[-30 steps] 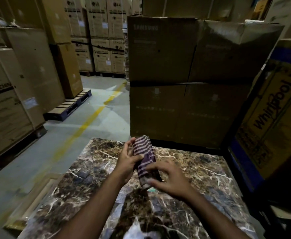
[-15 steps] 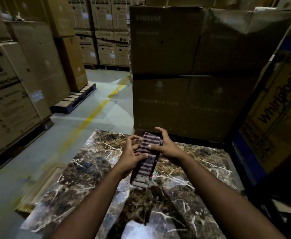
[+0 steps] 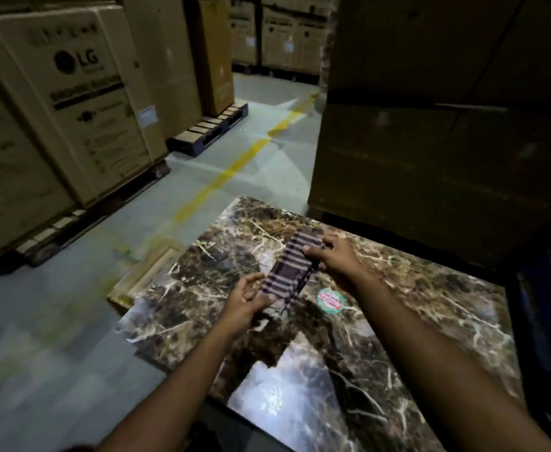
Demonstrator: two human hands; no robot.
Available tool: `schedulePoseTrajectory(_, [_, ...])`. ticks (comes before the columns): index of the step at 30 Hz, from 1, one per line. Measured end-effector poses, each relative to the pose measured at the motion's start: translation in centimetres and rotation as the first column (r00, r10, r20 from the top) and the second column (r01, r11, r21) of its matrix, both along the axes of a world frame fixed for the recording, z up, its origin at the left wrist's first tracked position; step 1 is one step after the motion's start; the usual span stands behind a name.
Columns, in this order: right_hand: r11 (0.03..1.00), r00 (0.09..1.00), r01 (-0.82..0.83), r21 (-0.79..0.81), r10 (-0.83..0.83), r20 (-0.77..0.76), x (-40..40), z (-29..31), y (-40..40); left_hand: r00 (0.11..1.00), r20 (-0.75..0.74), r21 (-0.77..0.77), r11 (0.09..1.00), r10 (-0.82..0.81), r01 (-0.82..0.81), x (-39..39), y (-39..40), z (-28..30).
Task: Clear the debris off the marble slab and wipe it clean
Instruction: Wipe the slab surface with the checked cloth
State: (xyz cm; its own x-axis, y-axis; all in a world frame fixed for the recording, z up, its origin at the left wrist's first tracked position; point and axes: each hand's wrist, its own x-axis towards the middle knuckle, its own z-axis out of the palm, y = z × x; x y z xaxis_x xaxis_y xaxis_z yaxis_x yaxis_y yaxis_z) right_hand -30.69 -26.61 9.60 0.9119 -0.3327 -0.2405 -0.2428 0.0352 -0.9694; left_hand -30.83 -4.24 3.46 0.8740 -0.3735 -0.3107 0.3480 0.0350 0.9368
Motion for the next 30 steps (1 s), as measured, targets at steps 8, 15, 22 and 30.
schedulePoseTrajectory(8, [0.986,0.968,-0.161,0.043,0.166,-0.189,10.7,-4.5,11.0,0.963,0.113,0.119,0.959,0.245,-0.258,10.4,13.4,-3.1])
schedulePoseTrajectory(15, [0.97,0.935,-0.232,-0.065,0.205,-0.288,25.3,-9.3,24.2,0.919,-0.163,0.066,0.933,0.36,-0.354,22.1,26.4,-7.4])
schedulePoseTrajectory(22, [0.928,0.852,-0.337,-0.16,0.229,-0.471,37.2,-16.0,31.5,0.821,-0.372,0.22,0.9,0.433,-0.376,30.0,33.4,-13.1])
schedulePoseTrajectory(30, [0.808,0.76,-0.475,-0.349,0.177,-0.625,45.5,-24.8,35.1,0.881,0.056,0.626,0.671,0.471,-0.398,36.1,33.5,-22.0])
